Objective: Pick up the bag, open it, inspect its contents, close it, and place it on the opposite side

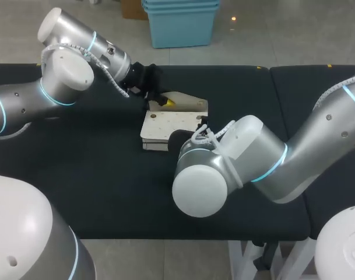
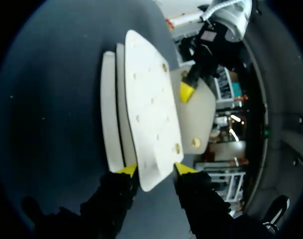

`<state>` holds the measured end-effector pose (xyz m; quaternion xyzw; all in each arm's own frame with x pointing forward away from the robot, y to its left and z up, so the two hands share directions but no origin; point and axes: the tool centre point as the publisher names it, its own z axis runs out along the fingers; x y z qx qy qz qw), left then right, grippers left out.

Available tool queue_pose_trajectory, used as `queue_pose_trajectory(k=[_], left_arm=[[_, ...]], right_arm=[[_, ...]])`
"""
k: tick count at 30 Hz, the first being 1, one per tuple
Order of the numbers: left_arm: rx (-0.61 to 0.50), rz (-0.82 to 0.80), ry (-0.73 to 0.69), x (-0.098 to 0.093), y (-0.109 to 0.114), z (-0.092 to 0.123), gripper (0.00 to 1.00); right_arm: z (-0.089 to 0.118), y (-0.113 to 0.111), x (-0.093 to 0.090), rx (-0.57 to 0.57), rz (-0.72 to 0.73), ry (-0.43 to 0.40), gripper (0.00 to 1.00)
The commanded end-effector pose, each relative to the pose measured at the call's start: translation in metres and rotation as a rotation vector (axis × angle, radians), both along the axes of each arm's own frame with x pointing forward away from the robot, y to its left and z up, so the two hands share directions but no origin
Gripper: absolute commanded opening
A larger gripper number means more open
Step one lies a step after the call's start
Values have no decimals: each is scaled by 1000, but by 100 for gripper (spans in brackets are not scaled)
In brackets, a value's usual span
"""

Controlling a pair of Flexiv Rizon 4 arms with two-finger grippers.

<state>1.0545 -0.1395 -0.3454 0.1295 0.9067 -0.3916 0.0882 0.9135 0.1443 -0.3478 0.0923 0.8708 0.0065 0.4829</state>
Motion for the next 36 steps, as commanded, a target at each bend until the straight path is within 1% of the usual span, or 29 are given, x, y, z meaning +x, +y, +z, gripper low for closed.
queue_pose_trajectory(k=[1,7,13,14,15,16,17,18,24,29,31,36], left_arm=[[-4,11,-1,0,4,18,0],[11,24,0,-2,3,45,0],[11,30,2,-8,5,68,0],[8,32,5,-10,6,72,0],[8,34,5,-11,6,75,0],[5,32,9,-14,7,80,0],[-5,28,27,-16,7,83,0],[-1,37,37,-17,8,85,0],[0,38,44,-18,8,87,0],[0,38,44,-18,8,87,0],[0,38,44,-18,8,87,0],[4,62,13,-29,4,92,0]], right_arm=[[20,-2,-18,8,9,-30,100],[50,-1,-30,3,17,-46,100],[72,4,-33,-33,14,-46,100],[76,4,-33,-33,20,-46,89],[78,5,-31,-38,17,-44,56],[80,6,-30,-44,15,-45,36],[83,7,-29,-47,14,-45,8],[84,7,-27,-52,11,-45,0],[92,7,-15,-57,-19,-23,0],[102,2,-6,-22,-38,-19,0],[108,1,1,-8,-50,-13,0],[119,5,18,-1,-44,-27,0]])
